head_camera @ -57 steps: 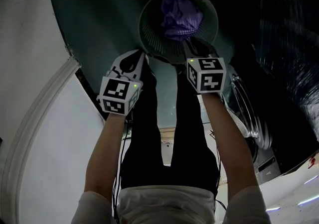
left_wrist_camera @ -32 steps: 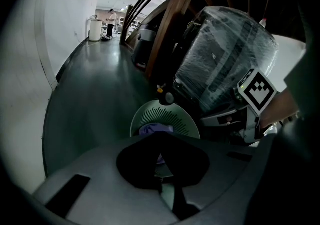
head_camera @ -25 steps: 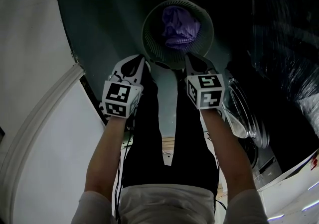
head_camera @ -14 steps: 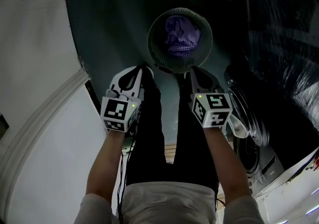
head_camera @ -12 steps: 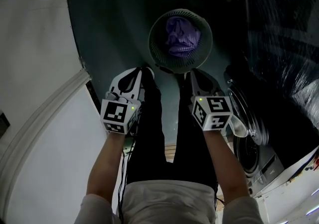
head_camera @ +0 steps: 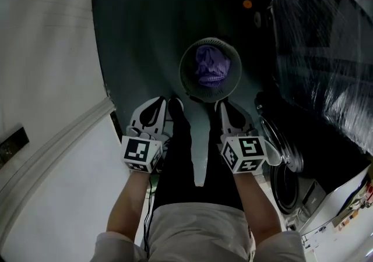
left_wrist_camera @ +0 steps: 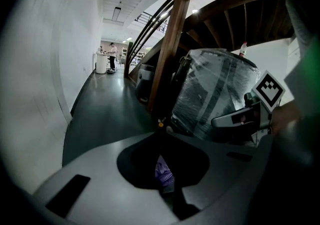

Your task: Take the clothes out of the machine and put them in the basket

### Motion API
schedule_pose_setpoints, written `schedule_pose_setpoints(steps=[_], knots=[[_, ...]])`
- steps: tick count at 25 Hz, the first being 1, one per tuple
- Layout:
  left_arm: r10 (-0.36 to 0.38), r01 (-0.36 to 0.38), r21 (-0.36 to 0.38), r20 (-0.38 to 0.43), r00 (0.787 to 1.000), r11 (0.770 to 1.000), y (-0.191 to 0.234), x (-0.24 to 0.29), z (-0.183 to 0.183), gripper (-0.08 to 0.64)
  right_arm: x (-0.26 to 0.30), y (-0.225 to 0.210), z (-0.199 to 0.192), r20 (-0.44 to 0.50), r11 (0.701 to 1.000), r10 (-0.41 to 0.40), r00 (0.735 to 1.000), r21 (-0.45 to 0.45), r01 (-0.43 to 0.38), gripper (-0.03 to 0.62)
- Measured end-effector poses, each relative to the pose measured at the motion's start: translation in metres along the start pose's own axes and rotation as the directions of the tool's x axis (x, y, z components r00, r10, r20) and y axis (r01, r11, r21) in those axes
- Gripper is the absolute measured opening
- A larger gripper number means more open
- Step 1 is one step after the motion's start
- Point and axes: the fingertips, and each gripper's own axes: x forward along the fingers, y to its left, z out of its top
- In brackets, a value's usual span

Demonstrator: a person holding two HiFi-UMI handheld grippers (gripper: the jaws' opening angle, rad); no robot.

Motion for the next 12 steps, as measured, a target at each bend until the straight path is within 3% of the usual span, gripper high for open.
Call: schedule_pose_setpoints(steps=[12], knots=[[0.033,-0.036,0.013,0.179,0.983,0.999,-0.020,-0.078,0.120,0.020,-0.085,0.032,0.115,0.212,0.997,-0.002,0.977,-0.069,0.017,0.008]])
